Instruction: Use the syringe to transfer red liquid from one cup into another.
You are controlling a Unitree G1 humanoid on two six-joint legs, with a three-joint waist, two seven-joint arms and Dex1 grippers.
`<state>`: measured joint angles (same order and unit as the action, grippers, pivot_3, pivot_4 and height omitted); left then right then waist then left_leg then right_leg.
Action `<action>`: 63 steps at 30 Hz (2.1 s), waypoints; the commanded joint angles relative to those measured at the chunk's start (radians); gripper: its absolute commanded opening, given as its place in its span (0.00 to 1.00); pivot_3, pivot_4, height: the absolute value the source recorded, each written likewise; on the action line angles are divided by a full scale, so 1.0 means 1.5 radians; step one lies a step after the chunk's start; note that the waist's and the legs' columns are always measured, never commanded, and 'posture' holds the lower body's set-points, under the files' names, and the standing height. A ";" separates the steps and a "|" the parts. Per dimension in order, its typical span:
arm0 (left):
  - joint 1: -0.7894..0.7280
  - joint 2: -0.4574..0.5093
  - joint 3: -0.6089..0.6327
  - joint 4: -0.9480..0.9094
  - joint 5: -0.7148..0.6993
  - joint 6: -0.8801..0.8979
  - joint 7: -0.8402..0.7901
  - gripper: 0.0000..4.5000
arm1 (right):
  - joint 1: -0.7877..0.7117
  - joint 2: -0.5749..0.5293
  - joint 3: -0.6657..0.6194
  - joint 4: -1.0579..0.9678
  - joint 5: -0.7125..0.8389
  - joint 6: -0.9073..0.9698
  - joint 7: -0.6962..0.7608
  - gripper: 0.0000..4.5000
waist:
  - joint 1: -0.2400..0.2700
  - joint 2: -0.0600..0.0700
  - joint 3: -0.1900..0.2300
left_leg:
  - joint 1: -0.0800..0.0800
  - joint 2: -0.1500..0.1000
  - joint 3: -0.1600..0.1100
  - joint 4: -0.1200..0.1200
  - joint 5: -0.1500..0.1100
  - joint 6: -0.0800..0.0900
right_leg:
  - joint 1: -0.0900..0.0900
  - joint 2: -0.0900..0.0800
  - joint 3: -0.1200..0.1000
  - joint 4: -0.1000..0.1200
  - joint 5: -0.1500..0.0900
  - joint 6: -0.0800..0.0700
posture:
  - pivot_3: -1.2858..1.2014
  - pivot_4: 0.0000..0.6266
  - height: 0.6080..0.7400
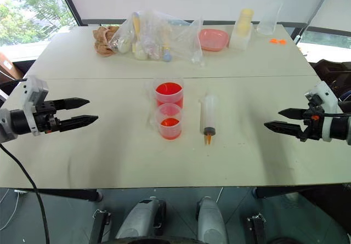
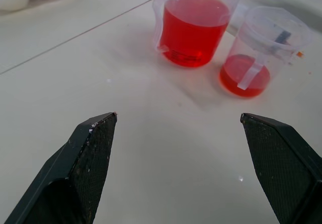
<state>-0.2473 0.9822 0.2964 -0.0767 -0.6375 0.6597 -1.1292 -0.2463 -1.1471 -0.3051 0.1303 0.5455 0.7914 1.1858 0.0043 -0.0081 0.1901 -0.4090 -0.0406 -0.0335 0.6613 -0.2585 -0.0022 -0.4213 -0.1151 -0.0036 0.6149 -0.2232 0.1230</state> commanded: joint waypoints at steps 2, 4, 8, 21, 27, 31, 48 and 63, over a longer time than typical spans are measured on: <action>-0.004 0.013 -0.004 -0.002 0.014 -0.014 -0.012 0.92 | -0.006 0.001 -0.018 -0.016 0.007 0.012 -0.016 0.99 | -0.001 0.000 0.000 | 0.000 0.000 0.000 0.000 0.000 0.000 | 0.000 0.000 0.000 0.000 0.000 0.000 | 0.52 0.24 1.00; -0.008 0.007 -0.002 -0.002 0.012 -0.007 -0.005 0.92 | -0.010 0.004 -0.014 -0.019 0.007 0.022 -0.027 0.99 | -0.001 0.000 0.000 | 0.000 0.000 0.000 0.000 0.000 0.000 | 0.000 0.000 0.000 0.000 0.000 0.000 | 0.52 0.24 1.00; -0.006 0.001 0.002 -0.003 0.012 -0.016 -0.003 0.92 | -0.028 -0.002 -0.003 -0.023 0.022 0.078 -0.037 0.99 | 0.000 0.000 0.000 | 0.000 0.000 -0.001 0.000 0.000 0.000 | -0.001 0.000 0.001 0.000 0.000 0.000 | 0.52 0.24 1.00; -0.016 -0.009 -0.007 -0.004 0.020 -0.030 0.007 0.92 | -0.079 -0.003 0.040 -0.020 0.019 0.100 -0.030 0.99 | 0.000 0.000 0.000 | 0.000 0.000 0.000 0.000 0.000 0.000 | -0.001 0.000 0.001 0.001 0.000 0.000 | 0.52 0.24 1.00; -0.103 -0.014 -0.071 0.054 0.055 -0.076 -0.031 0.92 | -0.250 0.038 0.136 0.013 0.018 0.229 -0.075 0.99 | -0.006 0.000 0.000 | 0.000 0.000 0.000 0.001 0.000 0.000 | -0.001 0.000 0.001 0.001 0.001 0.000 | 0.52 0.24 1.00; -0.167 -0.015 -0.090 0.087 0.060 -0.089 -0.061 0.92 | -0.458 0.123 0.163 0.129 0.008 0.404 -0.161 0.99 | -0.016 0.000 0.000 | 0.000 0.001 0.000 0.000 0.000 0.000 | -0.003 0.001 0.002 0.002 0.001 0.000 | 0.52 0.24 1.00; -0.124 -0.063 -0.030 -0.089 0.029 -0.083 0.037 0.92 | -0.722 0.343 0.301 0.423 -0.084 0.549 -0.345 0.99 | -0.017 0.000 0.000 | -0.003 -0.001 0.002 -0.001 -0.001 0.002 | -0.006 -0.001 0.001 0.001 0.004 0.005 | 0.52 0.24 1.00; -0.061 -0.081 0.003 -0.170 -0.008 -0.047 0.122 0.92 | -0.717 0.460 0.313 0.443 -0.120 0.512 -0.397 0.99 | -0.016 0.000 0.000 | -0.003 -0.001 0.002 0.000 -0.001 0.002 | -0.006 0.000 0.001 0.002 0.004 0.005 | 0.52 0.24 1.00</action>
<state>-0.3282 0.8590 0.2712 -0.3001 -0.6253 0.5859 -0.9647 -1.3087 -0.4643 0.1759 0.7971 0.3828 1.5875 0.6046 -0.0199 -0.0087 0.1902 -0.4130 -0.0424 -0.0306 0.6610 -0.2599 0.0003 -0.4301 -0.1150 -0.0016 0.6185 -0.2172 0.1298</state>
